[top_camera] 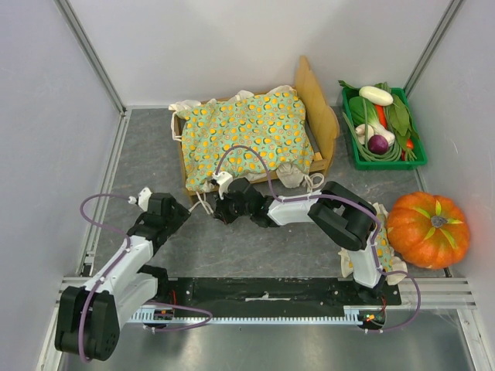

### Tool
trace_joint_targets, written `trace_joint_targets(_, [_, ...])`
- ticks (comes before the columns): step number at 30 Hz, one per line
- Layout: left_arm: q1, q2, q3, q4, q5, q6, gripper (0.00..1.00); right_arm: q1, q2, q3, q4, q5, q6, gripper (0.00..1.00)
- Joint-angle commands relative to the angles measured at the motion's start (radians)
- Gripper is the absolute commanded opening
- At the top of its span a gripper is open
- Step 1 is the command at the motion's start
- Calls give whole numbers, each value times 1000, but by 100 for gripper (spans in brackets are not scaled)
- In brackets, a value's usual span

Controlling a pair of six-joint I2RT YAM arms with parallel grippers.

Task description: Set up the pet bed

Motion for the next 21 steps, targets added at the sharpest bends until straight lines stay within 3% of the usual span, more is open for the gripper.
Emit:
trace_joint_targets(1, [-1, 50, 49, 30, -90, 26, 74, -6, -43, -7, 48, -27, 4, 0])
trace_joint_targets(5, [-1, 154, 104, 47, -50, 80, 58, -3, -52, -11, 54, -31, 1, 0])
trace_joint_targets(13, [-1, 261, 104, 115, 21, 98, 52, -5, -55, -10, 60, -41, -3, 0])
trace_joint_targets(21, [-2, 312, 121, 124, 32, 104, 31, -9, -54, -11, 59, -44, -4, 0])
